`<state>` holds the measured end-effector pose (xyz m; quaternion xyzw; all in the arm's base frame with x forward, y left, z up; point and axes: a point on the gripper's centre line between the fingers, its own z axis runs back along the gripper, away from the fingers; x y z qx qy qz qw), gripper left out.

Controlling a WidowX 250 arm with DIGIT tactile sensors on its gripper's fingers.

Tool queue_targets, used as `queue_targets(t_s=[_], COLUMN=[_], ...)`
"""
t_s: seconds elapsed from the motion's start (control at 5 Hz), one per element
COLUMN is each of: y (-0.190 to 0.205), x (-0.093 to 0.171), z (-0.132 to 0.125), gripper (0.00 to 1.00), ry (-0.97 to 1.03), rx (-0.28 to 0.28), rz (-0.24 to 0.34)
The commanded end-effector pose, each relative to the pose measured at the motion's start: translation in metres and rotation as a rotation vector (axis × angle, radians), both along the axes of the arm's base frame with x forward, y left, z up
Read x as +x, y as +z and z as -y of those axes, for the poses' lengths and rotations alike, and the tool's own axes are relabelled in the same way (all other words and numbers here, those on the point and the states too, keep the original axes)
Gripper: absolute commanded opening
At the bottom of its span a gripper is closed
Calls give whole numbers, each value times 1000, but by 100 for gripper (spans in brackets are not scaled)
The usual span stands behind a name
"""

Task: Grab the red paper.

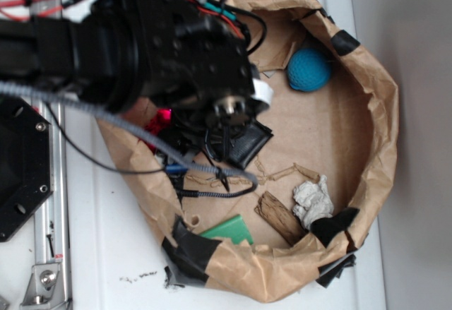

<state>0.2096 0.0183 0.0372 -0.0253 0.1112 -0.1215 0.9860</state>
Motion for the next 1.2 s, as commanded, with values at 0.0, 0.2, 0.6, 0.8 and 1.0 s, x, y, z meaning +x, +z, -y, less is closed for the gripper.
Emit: queue_targets(t_s=[0.0, 0.2, 0.6, 0.8, 1.0], y=[89, 112, 111, 111, 112], x=[27, 44, 54, 55, 54], z=[12, 23, 22, 17, 14], gripper=[0, 0, 0, 0, 0], ry=[161, 195, 218, 244, 256], rx=[-2, 10, 44, 30, 26], rz=[179, 215, 329, 344, 332])
